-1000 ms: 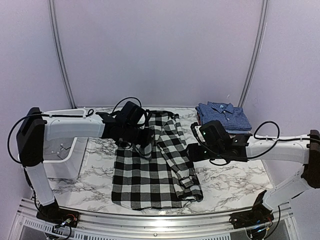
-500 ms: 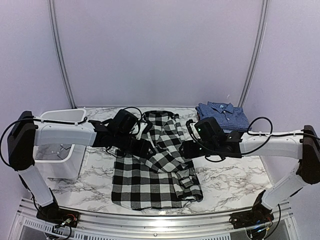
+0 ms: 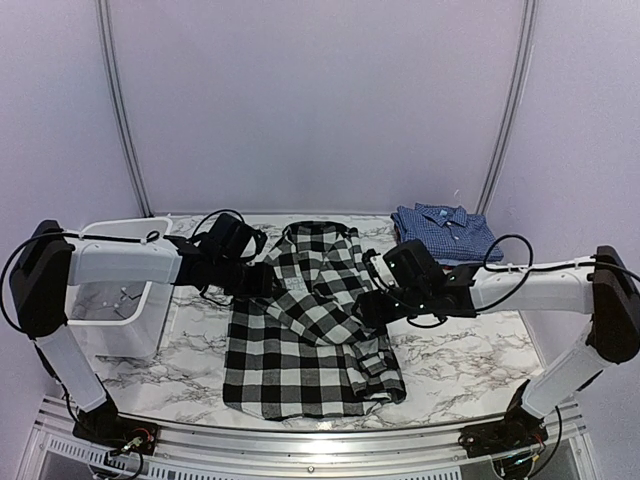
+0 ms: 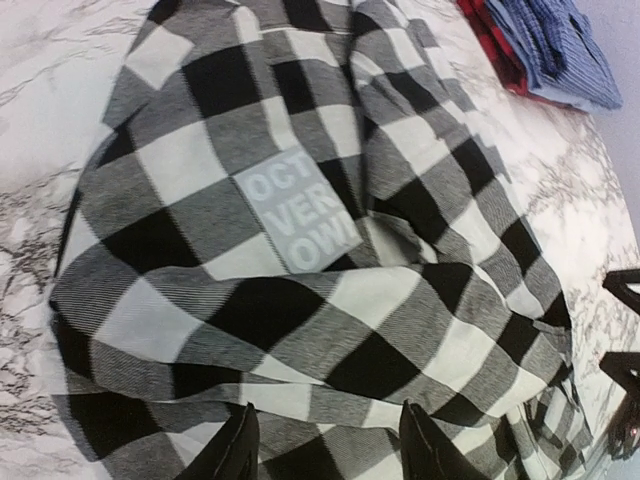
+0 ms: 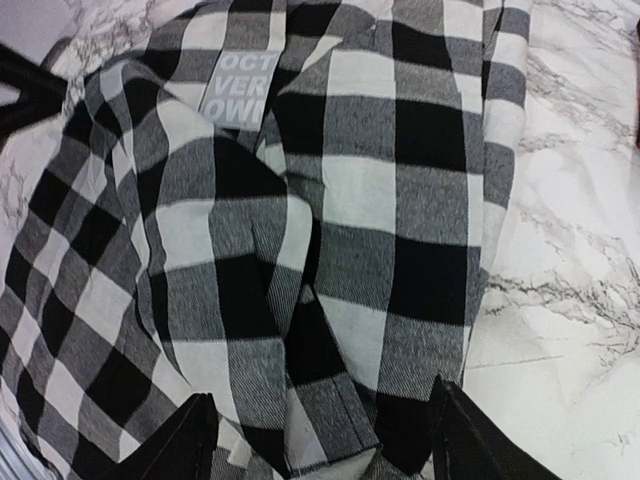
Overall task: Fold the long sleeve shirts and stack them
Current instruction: Adjust the sleeve at the center of the board, then pick up the sleeve from the center of the board.
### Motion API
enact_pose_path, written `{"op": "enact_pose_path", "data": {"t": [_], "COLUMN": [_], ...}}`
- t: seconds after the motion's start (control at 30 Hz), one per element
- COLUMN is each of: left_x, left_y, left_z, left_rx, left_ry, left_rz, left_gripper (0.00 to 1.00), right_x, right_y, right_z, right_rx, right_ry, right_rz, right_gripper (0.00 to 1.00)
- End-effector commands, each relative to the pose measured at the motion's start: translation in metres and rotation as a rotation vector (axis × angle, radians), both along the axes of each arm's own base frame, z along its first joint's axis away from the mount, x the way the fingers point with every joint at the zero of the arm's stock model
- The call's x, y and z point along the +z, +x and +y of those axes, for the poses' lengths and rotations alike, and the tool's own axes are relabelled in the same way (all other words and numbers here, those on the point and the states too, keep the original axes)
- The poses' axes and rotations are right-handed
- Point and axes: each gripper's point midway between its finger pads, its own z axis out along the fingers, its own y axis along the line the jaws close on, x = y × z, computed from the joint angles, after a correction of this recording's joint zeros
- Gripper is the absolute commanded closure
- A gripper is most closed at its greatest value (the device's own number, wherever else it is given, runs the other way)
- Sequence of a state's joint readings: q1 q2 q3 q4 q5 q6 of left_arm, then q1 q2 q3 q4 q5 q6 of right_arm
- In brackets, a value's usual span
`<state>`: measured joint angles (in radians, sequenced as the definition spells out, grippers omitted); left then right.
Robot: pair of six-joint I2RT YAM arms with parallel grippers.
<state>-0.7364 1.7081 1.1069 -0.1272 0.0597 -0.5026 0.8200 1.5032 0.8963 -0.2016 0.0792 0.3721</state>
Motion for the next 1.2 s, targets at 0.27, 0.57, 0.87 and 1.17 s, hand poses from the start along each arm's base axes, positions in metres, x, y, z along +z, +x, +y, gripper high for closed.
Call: {"op": "enact_pose_path", "data": {"t": [0.27, 0.57, 0.87, 1.17], "left_x": [-0.004, 0.001, -0.015, -0.040], "left_y": [0.011, 0.007, -0.062, -0.142], "left_z": [0.021, 0.054, 0.076, 0.103], "left_rx": [0.091, 0.194, 0.187, 0.207], "left_ry": [0.003, 0.022, 0.004, 0.035], "left_rz": [0.042, 0.065, 0.175, 0.313], "left_gripper": [0.50, 0.50, 0.50, 0.49], "right_x": [0.004, -0.020, -0.037, -0.034], "right_y": [-0.044, -0.039, -0.043, -0.038], "right_z": [0.017, 0.021, 0.023, 0.027], "right_rx": [0.277, 0.278, 0.299, 0.276], "right_ry": [-0.013, -0.115, -0.143, -0.138], "right_rz": [-0.073, -0.049, -0.017, -0.025], "right_gripper": [0.29, 0.40, 0.52, 0.73]}}
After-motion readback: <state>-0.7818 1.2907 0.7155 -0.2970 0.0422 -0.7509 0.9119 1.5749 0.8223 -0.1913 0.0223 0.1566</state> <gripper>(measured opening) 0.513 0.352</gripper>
